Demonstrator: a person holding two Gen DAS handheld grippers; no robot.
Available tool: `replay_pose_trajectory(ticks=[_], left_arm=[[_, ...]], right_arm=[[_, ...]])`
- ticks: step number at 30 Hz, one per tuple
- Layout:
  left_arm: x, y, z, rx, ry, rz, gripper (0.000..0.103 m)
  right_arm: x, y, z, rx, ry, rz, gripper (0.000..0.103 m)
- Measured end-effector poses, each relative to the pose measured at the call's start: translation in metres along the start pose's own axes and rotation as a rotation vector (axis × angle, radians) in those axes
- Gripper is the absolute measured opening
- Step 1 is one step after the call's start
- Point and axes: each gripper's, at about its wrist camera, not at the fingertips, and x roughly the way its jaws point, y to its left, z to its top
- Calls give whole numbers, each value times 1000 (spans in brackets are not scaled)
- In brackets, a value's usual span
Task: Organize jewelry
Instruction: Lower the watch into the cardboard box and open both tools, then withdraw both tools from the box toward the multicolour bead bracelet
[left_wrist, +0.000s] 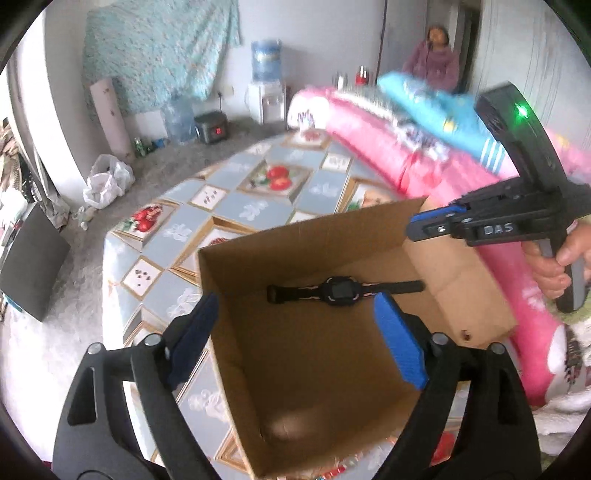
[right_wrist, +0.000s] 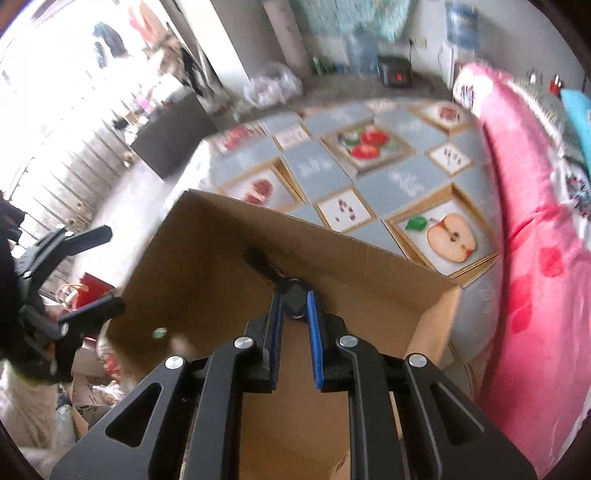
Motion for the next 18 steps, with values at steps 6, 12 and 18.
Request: replay_pose_trajectory(ticks=[6,12,18], left_arm=[[-65,1,-46,-12,-118,21,89],[-79,8,-122,-87,-98,97,90],[-16,4,-170,-132,75,229,90]], right_arm=[[-83,28,-62,-43,-202,40,33],[-103,45,-163,-11,-326,74,50],[-30,52,-233,169,-179,68,50]])
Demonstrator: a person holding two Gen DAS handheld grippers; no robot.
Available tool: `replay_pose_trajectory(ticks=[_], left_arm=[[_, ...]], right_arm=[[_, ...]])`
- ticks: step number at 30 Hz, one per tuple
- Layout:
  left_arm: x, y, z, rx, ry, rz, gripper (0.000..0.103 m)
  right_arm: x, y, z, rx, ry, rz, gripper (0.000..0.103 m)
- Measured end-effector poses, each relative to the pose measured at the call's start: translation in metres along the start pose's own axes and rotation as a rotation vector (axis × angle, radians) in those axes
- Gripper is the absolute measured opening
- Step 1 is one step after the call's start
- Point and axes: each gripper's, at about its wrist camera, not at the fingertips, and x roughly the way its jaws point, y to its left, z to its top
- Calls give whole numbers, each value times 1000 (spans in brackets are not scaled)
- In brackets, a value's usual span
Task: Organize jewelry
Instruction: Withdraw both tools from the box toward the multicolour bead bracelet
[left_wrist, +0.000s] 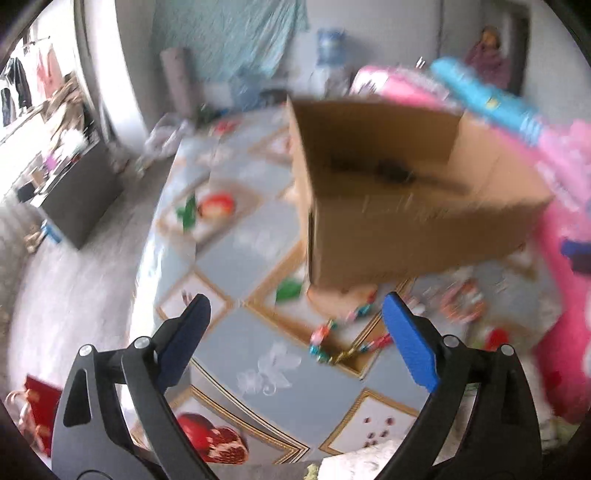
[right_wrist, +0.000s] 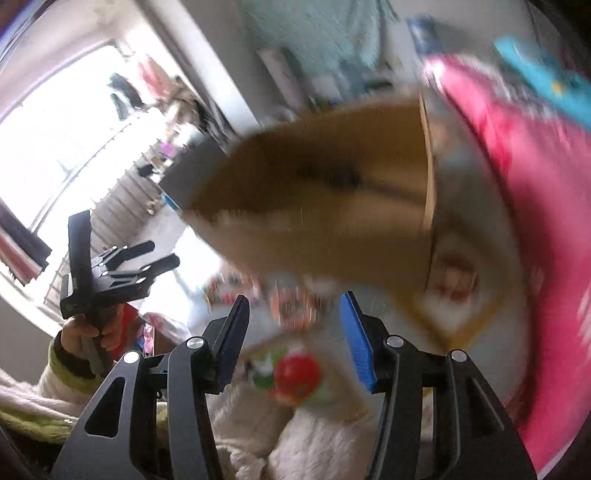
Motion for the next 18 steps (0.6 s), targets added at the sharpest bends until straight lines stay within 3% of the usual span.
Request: replay_pose_trajectory(ticks=[2,5,10,18], left_arm=[[25,-6,-7,-9,46,-15,90],[49,-18,-11,26,75,26,90],[53,-30,-25,127,82,45,91],[42,-13,-55,98,63,11,95]], right_arm=[[20,4,-14,32,49,-16,50],[39,18,-24,42,74,-25,51],[39,40,-22,-16,16,-91,67],[27,65,-15,-140,-84,-266,92]])
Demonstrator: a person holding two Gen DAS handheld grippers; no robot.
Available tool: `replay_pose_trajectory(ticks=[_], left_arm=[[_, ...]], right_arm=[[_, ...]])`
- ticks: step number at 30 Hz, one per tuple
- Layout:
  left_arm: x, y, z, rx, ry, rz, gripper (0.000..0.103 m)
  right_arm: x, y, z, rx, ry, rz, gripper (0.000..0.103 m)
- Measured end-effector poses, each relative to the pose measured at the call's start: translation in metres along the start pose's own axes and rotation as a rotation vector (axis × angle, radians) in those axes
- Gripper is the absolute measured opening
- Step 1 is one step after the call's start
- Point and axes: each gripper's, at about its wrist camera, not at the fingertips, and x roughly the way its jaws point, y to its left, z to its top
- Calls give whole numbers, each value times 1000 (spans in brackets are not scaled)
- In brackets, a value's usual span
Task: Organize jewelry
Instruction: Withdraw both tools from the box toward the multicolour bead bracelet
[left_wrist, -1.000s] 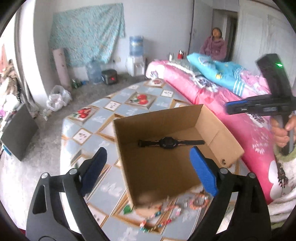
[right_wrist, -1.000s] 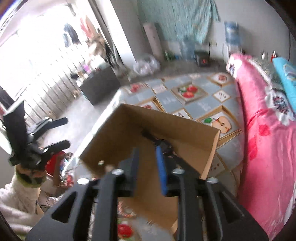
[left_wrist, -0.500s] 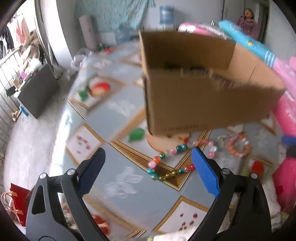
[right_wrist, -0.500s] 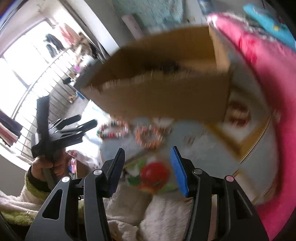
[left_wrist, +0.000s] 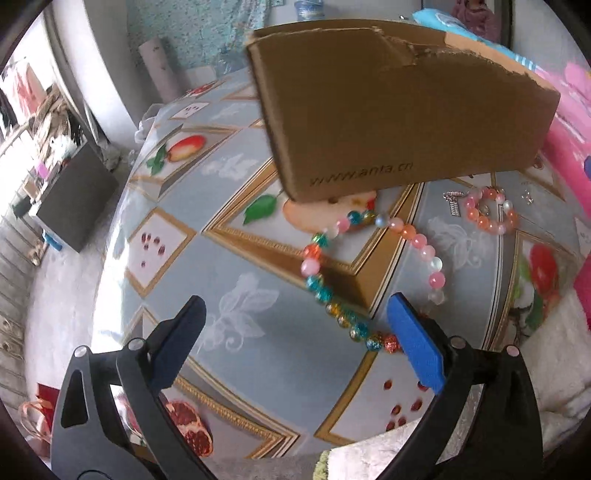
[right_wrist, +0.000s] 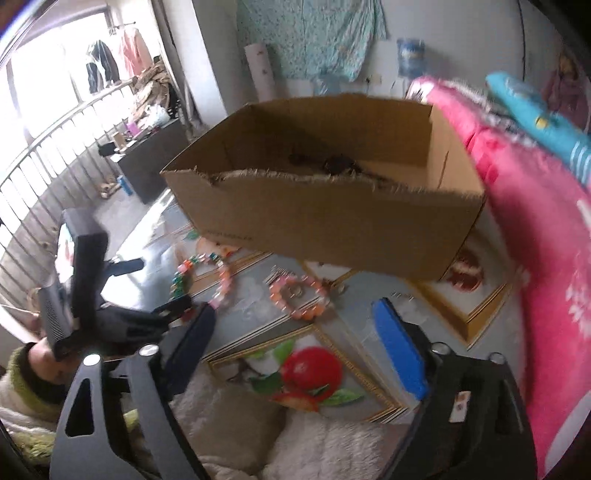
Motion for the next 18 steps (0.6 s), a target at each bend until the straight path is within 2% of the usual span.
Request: replay_pose_trajectory(ticks=[2,5,6,9,12,14,18], left_arm=[[1,6,-2,-41,-1,-27,95],[5,15,-3,-102,16,-70,95],[7,17,-3,-105,20,-74,95],[7,15,-2,-87,18,-60,95],[7,14,-2,-83,20,-58,96],[8,16,-2,-96,33,-75,96],[13,19,-1,-86,29,-76,96]], right_arm=[[-7,1,-1,-17,-31,-33,97],[-10,4,0,-41,-75,-109,97],[-10,5,0,-54,-87,-153,97],[-8,5,0,-88,-97,-212,97],[-7,2,-2,-113,-112,-231,97],[-13,0,-2,-122,-153,-239,97],[-26,-4,-3,-110,-242,-154,97]])
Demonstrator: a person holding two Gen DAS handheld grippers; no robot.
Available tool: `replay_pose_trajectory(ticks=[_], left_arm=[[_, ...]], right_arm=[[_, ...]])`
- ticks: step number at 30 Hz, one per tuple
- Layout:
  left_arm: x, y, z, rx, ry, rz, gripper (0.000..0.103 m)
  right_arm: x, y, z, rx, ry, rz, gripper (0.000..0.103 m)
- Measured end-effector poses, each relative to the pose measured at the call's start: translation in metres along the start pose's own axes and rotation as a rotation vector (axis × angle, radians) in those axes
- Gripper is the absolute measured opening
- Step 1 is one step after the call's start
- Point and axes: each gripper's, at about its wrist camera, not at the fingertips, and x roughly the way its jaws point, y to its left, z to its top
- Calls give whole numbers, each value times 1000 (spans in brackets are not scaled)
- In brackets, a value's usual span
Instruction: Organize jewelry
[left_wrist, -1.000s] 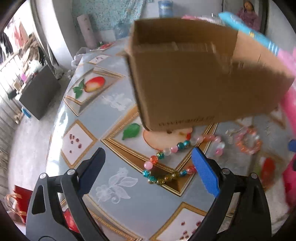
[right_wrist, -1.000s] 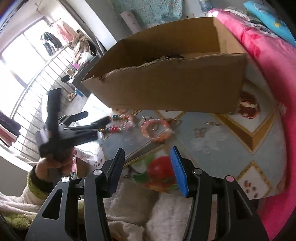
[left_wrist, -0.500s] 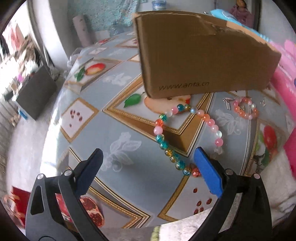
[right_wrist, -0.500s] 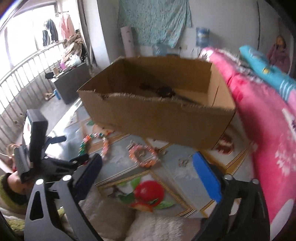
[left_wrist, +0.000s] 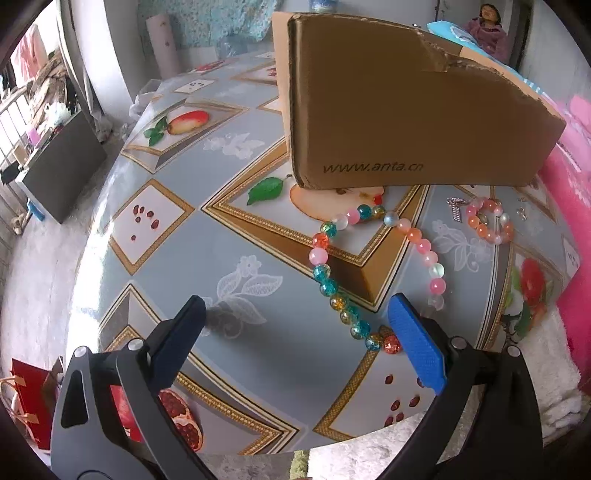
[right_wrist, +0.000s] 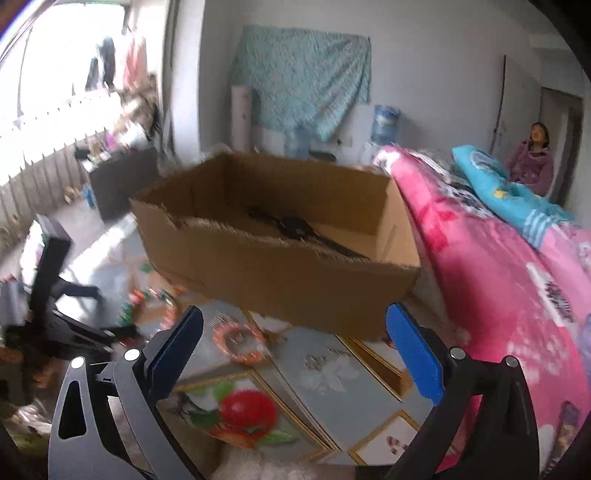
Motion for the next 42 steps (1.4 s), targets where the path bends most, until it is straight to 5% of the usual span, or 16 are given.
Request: replay_pose_trajectory(ticks=[9,23,42], left_arm=[[3,-3,1,-9,-22,-1,96],[4,-5,2,-6,-38,-5,96],[3,-5,5,-56,7,23,96]], right_arm=[[7,0,-6,72,-31,117,97],[52,8,-7,216,139,343,79],[104,63,15,74,222,574,78]])
